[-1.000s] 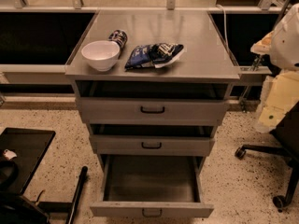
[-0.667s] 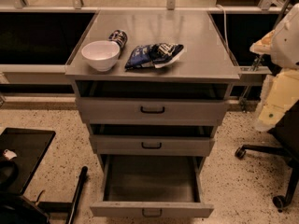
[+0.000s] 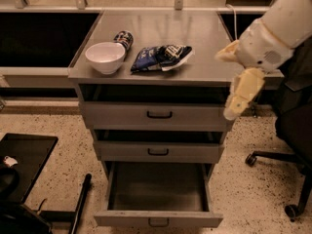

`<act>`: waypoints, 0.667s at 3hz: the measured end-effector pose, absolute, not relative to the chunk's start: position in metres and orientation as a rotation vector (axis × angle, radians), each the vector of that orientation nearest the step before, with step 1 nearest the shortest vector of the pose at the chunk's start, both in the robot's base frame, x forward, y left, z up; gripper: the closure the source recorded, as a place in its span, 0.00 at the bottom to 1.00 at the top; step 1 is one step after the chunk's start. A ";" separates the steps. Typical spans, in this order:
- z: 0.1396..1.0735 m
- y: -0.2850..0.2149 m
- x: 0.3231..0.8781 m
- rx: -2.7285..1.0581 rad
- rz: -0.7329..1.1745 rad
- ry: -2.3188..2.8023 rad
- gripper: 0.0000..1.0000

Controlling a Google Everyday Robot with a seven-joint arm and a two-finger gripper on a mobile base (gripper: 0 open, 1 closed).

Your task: Place blue chip bag into bottom drawer

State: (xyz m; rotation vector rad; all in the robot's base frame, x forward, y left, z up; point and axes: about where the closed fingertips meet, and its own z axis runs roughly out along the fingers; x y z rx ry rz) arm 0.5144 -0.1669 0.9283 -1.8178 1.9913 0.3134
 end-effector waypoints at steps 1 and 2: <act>0.893 -0.109 0.567 -1.913 0.390 1.908 0.00; 0.861 -0.044 0.615 -2.015 0.356 1.851 0.00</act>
Offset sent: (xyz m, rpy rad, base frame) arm 0.1624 0.1985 -0.1036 -0.0871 -0.0122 0.2641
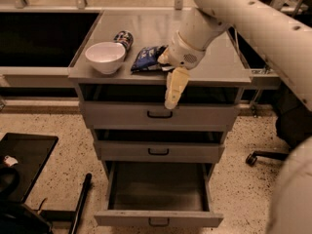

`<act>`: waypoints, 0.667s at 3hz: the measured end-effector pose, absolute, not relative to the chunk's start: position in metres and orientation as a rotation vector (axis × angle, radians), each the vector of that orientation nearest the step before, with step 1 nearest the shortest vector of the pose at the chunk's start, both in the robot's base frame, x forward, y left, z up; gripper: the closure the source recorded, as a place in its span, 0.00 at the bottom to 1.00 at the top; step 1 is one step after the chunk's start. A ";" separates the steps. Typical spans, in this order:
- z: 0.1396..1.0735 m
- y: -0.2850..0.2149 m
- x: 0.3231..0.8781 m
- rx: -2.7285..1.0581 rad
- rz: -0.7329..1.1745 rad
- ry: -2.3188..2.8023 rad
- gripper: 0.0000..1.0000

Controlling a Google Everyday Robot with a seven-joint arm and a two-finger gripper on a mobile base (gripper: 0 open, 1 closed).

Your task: Place blue chip bag into bottom drawer

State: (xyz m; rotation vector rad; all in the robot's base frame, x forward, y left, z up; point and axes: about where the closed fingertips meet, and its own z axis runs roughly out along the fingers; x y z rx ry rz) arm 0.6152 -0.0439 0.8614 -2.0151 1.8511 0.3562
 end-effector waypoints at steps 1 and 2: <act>0.855 0.011 0.649 -2.035 0.187 1.807 0.00; 0.856 0.015 0.665 -2.008 0.121 1.785 0.00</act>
Offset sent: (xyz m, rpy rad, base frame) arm 0.0291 0.0489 -0.0069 -0.0532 -0.0933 0.0085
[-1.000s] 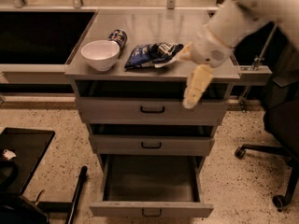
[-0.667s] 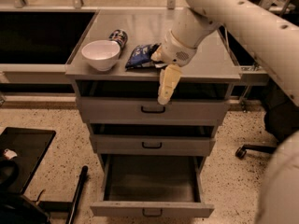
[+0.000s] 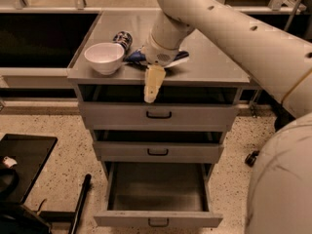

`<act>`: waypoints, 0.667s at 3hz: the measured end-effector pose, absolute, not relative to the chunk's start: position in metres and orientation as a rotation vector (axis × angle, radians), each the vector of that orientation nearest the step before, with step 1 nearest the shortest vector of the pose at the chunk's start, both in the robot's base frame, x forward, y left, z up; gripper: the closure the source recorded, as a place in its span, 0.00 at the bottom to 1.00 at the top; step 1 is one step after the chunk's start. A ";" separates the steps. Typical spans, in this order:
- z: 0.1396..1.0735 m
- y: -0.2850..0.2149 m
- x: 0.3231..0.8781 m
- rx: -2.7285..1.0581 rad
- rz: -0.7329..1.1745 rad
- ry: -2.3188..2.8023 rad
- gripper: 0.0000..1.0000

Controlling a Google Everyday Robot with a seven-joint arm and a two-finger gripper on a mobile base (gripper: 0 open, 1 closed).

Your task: Place blue chip bag into bottom drawer

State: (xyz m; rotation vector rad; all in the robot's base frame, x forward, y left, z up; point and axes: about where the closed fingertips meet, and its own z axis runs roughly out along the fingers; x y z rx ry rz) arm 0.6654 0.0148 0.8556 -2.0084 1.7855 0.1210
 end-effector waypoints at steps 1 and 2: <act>0.865 0.011 0.666 -1.998 0.106 1.788 0.00; 0.903 -0.004 0.697 -1.921 -0.043 1.804 0.00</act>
Offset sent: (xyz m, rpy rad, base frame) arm 0.0771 -0.0484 0.1206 -0.0829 -0.2790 -0.2068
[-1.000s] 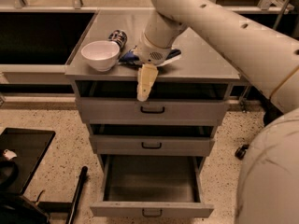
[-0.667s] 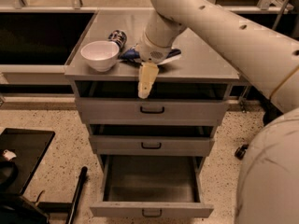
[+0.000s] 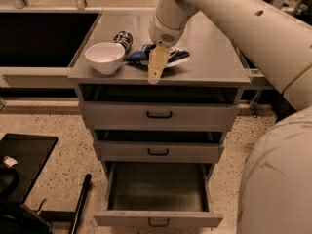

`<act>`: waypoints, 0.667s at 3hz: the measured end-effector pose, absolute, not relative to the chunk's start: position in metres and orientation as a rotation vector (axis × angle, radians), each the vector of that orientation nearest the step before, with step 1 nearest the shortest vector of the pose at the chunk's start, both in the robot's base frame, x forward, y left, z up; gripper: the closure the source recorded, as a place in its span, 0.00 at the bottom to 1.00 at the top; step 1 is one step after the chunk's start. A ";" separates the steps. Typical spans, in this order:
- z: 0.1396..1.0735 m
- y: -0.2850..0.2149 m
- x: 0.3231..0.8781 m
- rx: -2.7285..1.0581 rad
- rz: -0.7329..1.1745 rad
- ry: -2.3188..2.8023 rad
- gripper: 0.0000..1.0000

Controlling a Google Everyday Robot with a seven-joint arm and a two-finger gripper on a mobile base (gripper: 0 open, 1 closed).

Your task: Place blue chip bag into bottom drawer

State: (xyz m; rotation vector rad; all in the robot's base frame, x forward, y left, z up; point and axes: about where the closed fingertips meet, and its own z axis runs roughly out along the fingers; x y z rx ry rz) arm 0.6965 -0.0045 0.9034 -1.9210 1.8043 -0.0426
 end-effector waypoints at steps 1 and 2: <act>0.903 -0.004 0.697 -1.921 -0.042 1.804 0.00; 0.850 0.025 0.740 -1.921 -0.060 1.872 0.00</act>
Offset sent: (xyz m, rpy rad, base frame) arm 0.0328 0.0307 -0.0686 -0.0178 0.0650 -0.0363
